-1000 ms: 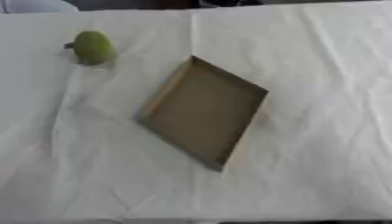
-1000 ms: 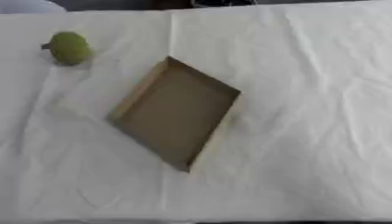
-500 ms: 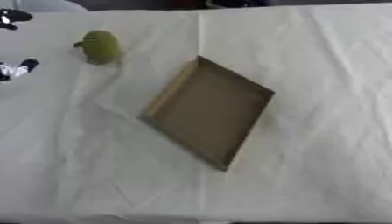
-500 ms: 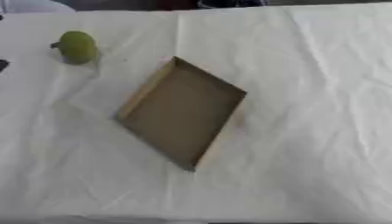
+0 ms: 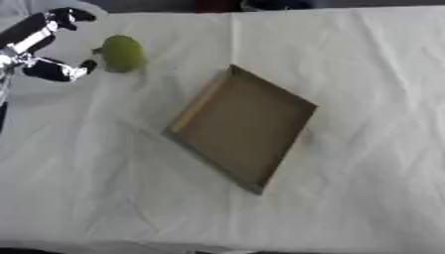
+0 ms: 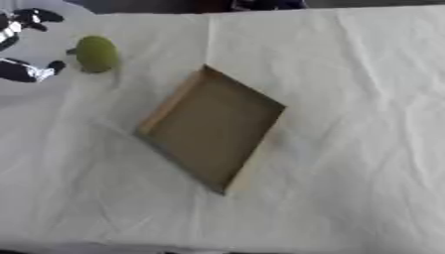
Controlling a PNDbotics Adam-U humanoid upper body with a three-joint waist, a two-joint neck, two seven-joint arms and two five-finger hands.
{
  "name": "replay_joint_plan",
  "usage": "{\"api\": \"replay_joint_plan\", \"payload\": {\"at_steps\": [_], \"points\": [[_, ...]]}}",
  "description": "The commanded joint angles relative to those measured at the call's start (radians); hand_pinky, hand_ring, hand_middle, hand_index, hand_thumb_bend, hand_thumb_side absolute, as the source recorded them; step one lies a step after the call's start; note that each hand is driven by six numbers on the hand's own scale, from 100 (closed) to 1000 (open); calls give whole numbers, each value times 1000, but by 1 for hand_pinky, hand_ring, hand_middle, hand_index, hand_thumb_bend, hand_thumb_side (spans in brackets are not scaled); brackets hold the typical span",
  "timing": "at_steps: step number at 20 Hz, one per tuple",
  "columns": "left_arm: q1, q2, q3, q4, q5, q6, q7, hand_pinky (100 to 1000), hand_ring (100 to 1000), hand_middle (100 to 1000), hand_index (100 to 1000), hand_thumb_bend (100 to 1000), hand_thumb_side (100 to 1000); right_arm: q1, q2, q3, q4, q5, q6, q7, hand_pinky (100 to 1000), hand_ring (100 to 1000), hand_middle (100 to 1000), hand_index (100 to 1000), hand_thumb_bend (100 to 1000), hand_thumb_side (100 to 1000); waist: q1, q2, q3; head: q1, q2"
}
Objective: Pick up objects on the table and place them in the box.
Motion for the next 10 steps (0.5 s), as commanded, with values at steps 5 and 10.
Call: {"api": "replay_joint_plan", "payload": {"at_steps": [5, 10], "points": [[-46, -16, 14, 2, -48, 21, -44, 875, 956, 888, 942, 368, 100, -8, -17, -4, -16, -10, 2, 2, 764, 676, 694, 782, 100, 300, -1, -23, -1, 10, 10], [-65, -26, 5, 22, -83, 18, -81, 906, 978, 905, 957, 466, 100, -6, -16, -3, -17, -12, 3, 4, 765, 676, 694, 782, 100, 302, 3, -24, -6, 12, 12]]}}
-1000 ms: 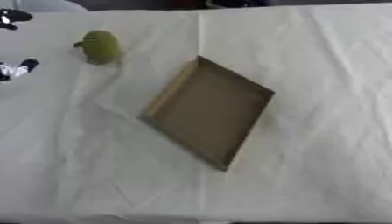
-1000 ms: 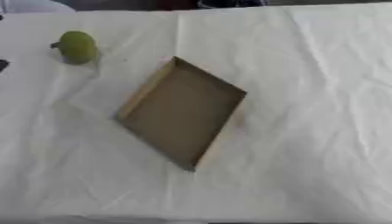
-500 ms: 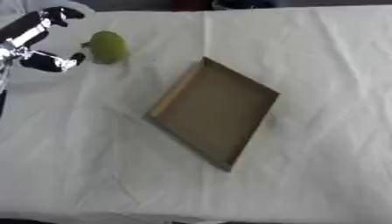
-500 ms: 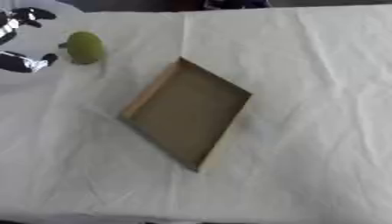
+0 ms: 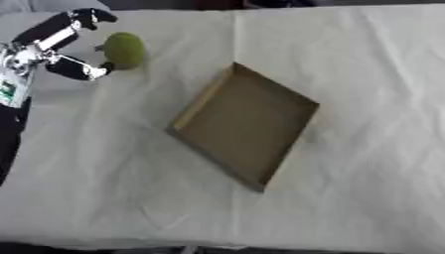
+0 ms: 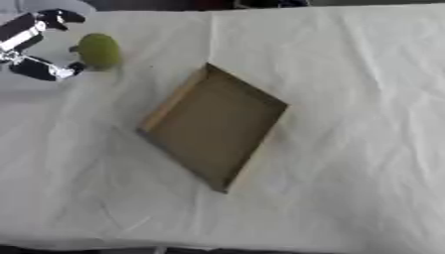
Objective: Pick up objects on the table and place them in the box.
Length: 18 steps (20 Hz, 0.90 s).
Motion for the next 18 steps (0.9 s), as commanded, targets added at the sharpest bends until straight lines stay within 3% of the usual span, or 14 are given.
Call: {"api": "replay_joint_plan", "payload": {"at_steps": [1, 5, 18], "points": [[-34, 19, 1, 2, -27, 2, -22, 913, 983, 907, 960, 489, 100, -7, -16, -3, -18, -7, 1, 2, 765, 676, 694, 782, 100, 302, 1, -24, -2, 4, 4], [-56, 17, 3, 12, -97, 26, -10, 949, 1000, 914, 969, 580, 100, -8, -14, -1, -19, -9, 3, 5, 765, 676, 693, 782, 100, 303, 2, -24, -8, 10, 2], [-109, -15, 32, 84, -265, 106, 83, 944, 1000, 898, 963, 512, 100, -13, -8, 1, -15, -18, 0, 12, 766, 676, 693, 782, 100, 306, 0, -14, -24, 25, -13]]}}
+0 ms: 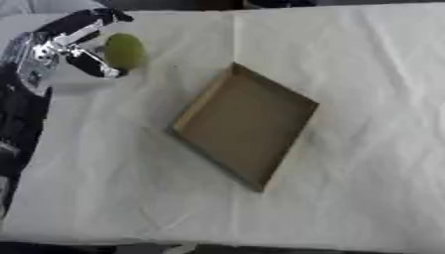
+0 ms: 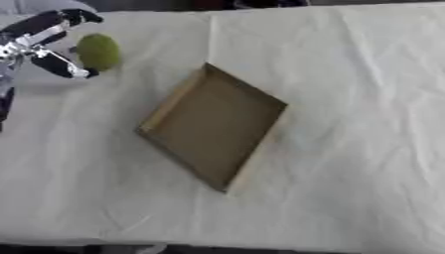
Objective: Pick up objects on the table and place them in the box.
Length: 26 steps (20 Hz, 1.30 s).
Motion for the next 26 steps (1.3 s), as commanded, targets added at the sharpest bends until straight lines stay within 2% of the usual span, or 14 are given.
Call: {"api": "replay_joint_plan", "payload": {"at_steps": [1, 10, 21, 26], "points": [[-26, 17, 19, -2, -36, 25, 27, 940, 1000, 896, 961, 511, 100, -12, -17, -4, -14, -9, -1, 3, 767, 676, 692, 782, 100, 307, -3, -14, -2, 6, -14], [-31, 5, 48, 13, -108, 92, 93, 896, 989, 876, 962, 466, 100, -16, -17, -8, -11, -13, -5, 4, 768, 676, 692, 782, 100, 310, -5, 1, -10, 16, -44], [-46, -4, 74, 39, -182, 165, 119, 855, 960, 851, 957, 449, 100, -25, -13, -8, -5, -20, -11, 8, 768, 676, 691, 782, 100, 311, -11, 14, -17, 25, -68], [-57, -12, 79, 62, -233, 177, 123, 788, 910, 811, 932, 420, 102, -29, -9, -7, -4, -24, -14, 10, 768, 676, 690, 782, 100, 312, -13, 21, -23, 32, -77]]}}
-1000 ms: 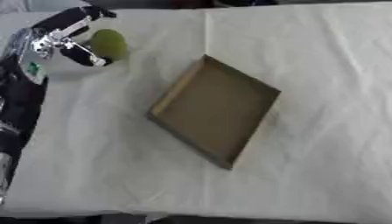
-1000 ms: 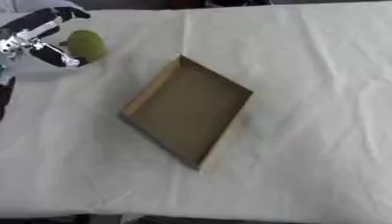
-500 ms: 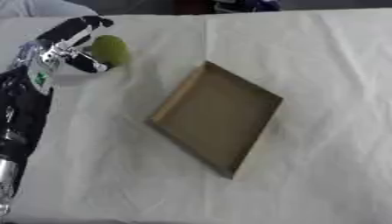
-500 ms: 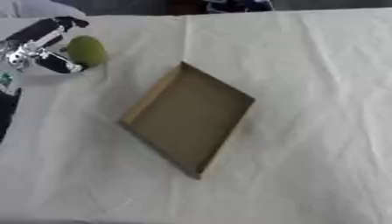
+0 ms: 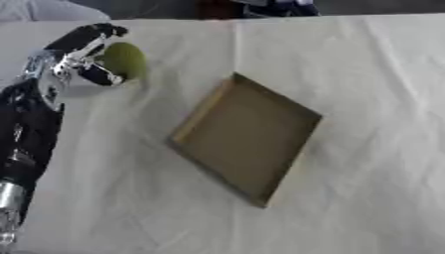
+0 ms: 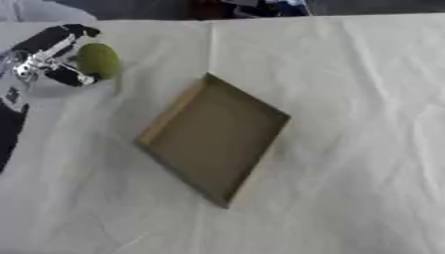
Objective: Pick up objects on the table and place them in the box.
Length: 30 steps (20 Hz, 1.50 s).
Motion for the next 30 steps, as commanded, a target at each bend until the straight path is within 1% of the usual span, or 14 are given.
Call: {"api": "replay_joint_plan", "payload": {"at_steps": [1, 2, 7, 11, 13, 14, 17, 19, 20, 21, 22, 23, 26, 30], "points": [[-26, 15, 11, 0, -33, 9, -2, 774, 899, 801, 923, 414, 104, -17, -17, -8, -8, -6, -5, 2, 768, 676, 690, 782, 100, 312, -3, -16, -1, 7, -15], [-26, 15, 11, 3, -42, 10, -7, 742, 875, 782, 908, 401, 110, -16, -17, -9, -7, -6, -5, 1, 768, 675, 688, 781, 100, 312, -3, -15, -2, 6, -13], [-20, 14, 12, 25, -74, -4, -65, 752, 879, 788, 911, 404, 120, -16, -17, -10, -8, -9, -5, 0, 768, 672, 685, 780, 100, 310, -2, -11, -2, 3, 9], [-20, 16, 18, 39, -104, 15, -81, 732, 861, 769, 896, 396, 137, -17, -16, -11, -7, -10, -8, -1, 767, 669, 682, 778, 100, 308, -6, -8, -5, 6, 10], [-19, 16, 19, 42, -124, 23, -73, 700, 834, 745, 888, 395, 137, -16, -15, -13, -6, -10, -9, -2, 767, 669, 682, 778, 100, 308, -7, -7, -6, 7, 9], [-18, 16, 19, 43, -134, 26, -65, 655, 798, 700, 862, 375, 131, -15, -15, -14, -6, -11, -9, -3, 767, 668, 681, 778, 100, 307, -7, -7, -6, 8, 9], [-16, 17, 17, 33, -161, 32, -23, 509, 659, 569, 785, 337, 109, -14, -15, -14, -6, -11, -9, -5, 767, 667, 680, 778, 100, 306, -6, -8, -5, 9, 11], [-16, 19, 14, 15, -200, 39, 31, 447, 590, 517, 743, 391, 100, -13, -13, -14, -7, -12, -8, -5, 767, 666, 678, 778, 100, 306, -6, -9, -6, 9, 10], [-15, 18, 13, 8, -227, 43, 65, 369, 523, 481, 718, 458, 100, -13, -13, -14, -7, -12, -8, -5, 766, 665, 678, 778, 100, 306, -6, -10, -7, 9, 10], [-14, 18, 14, 2, -251, 46, 103, 333, 495, 464, 701, 481, 100, -12, -12, -14, -7, -13, -8, -6, 766, 665, 677, 778, 100, 307, -7, -11, -7, 9, 10], [-13, 17, 15, -1, -270, 48, 140, 306, 473, 446, 663, 513, 100, -11, -12, -15, -8, -13, -8, -7, 766, 664, 676, 778, 100, 307, -7, -11, -8, 9, 11], [-12, 16, 16, -6, -285, 48, 176, 272, 445, 421, 607, 521, 100, -10, -12, -15, -8, -14, -7, -8, 766, 663, 675, 778, 100, 307, -7, -13, -7, 8, 13], [-9, 14, 14, -16, -303, 39, 251, 210, 385, 370, 538, 539, 100, -7, -11, -16, -10, -15, -6, -10, 766, 662, 674, 778, 100, 306, -6, -16, -7, 7, 17], [-5, 12, 7, -60, -288, 9, 283, 191, 368, 367, 539, 544, 100, -4, -11, -16, -11, -14, -5, -11, 766, 660, 672, 778, 100, 305, -7, -20, -6, 5, 22]]}}
